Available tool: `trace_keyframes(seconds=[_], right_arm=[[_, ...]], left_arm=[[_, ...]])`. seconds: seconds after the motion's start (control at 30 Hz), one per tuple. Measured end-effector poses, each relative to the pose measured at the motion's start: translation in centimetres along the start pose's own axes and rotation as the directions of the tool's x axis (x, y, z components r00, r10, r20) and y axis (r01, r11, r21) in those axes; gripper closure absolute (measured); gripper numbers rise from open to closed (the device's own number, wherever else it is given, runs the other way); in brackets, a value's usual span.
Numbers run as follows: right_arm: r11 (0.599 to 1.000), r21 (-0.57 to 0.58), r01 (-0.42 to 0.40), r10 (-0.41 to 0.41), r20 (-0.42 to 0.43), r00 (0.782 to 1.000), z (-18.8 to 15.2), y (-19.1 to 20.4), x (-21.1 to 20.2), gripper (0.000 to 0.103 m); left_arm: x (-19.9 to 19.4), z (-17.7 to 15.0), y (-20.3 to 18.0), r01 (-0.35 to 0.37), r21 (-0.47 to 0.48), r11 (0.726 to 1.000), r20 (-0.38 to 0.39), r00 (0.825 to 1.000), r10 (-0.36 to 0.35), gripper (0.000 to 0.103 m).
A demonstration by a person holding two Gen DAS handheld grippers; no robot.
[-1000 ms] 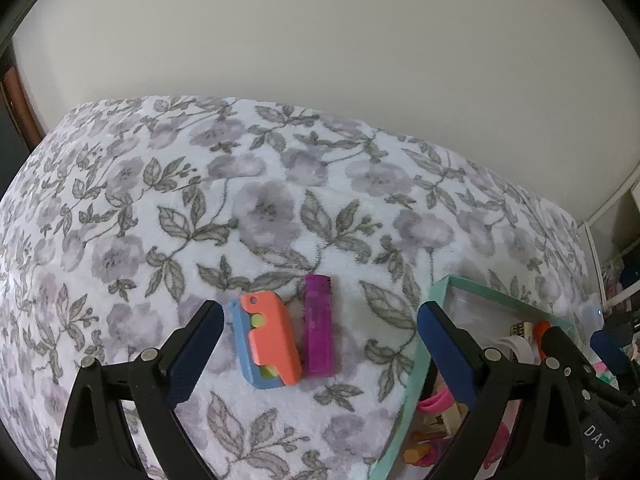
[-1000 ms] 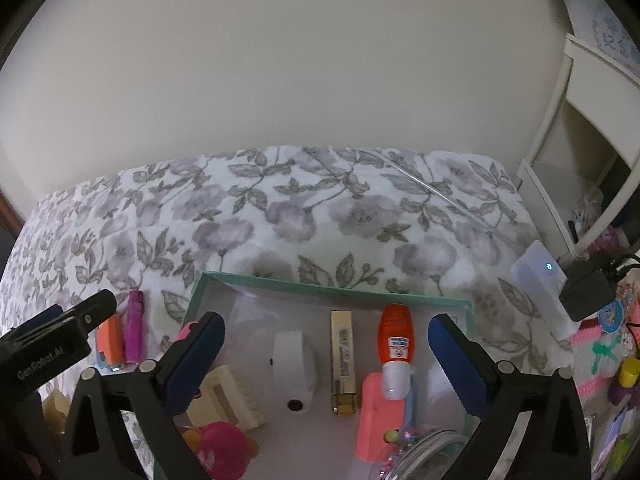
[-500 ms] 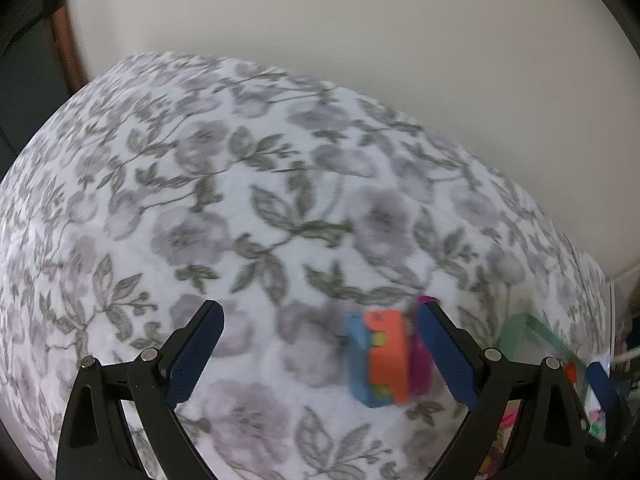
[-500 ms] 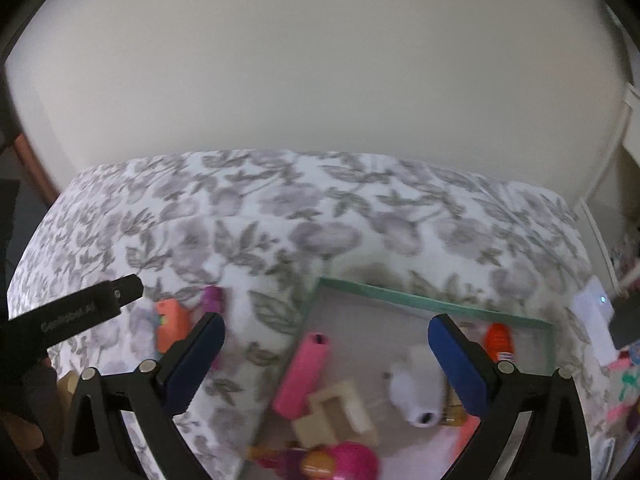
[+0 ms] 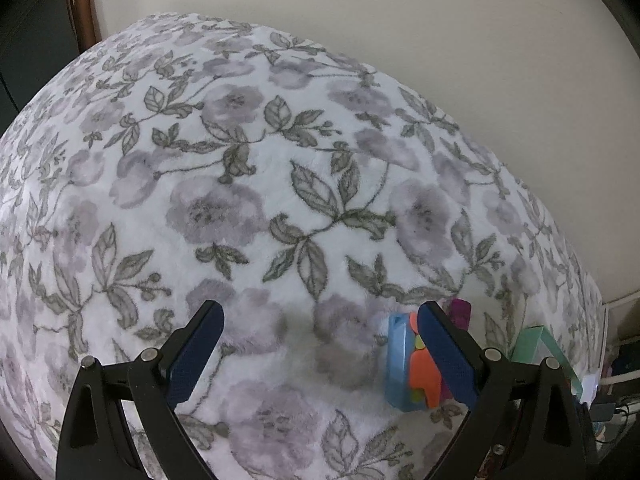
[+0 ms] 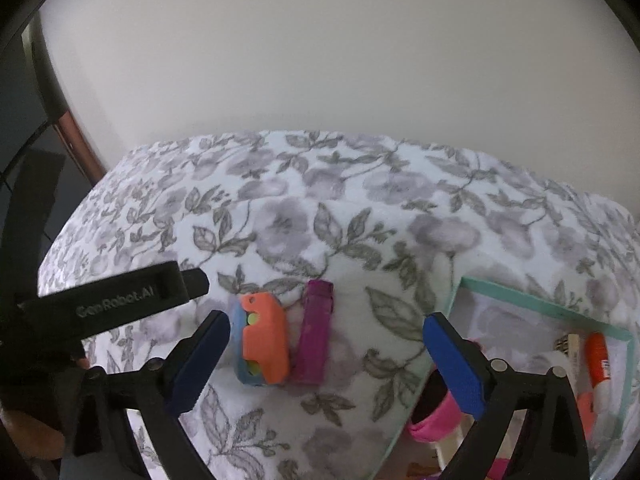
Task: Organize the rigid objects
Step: 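Move both open grippers back toward the orange-blue toy phone and magenta lighter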
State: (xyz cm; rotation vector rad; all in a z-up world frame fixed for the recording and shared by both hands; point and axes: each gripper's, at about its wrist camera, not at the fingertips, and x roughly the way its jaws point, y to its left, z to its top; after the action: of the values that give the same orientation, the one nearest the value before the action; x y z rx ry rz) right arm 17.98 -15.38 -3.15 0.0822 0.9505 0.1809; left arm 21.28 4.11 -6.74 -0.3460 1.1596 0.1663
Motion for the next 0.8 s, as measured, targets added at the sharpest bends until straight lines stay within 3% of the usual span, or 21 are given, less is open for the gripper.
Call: trace_keyframes(seconds=[0.4,0.8], right_arm=[[0.999,0.032,0.01,-0.009,-0.036,0.999,-0.7,-1.4,0.5,0.005],[0.996,0.0,0.085,-0.085,-0.046,0.995,-0.6,-2.4,-0.3,0.005]], left_arm=[[2.0,-1.6,-3.0,0.072,0.116,0.991,-0.069,0.996,-0.065,0.006],[2.5,-2.1,-3.1,0.118,0.105,0.987,-0.088,0.99,-0.109,0.006]])
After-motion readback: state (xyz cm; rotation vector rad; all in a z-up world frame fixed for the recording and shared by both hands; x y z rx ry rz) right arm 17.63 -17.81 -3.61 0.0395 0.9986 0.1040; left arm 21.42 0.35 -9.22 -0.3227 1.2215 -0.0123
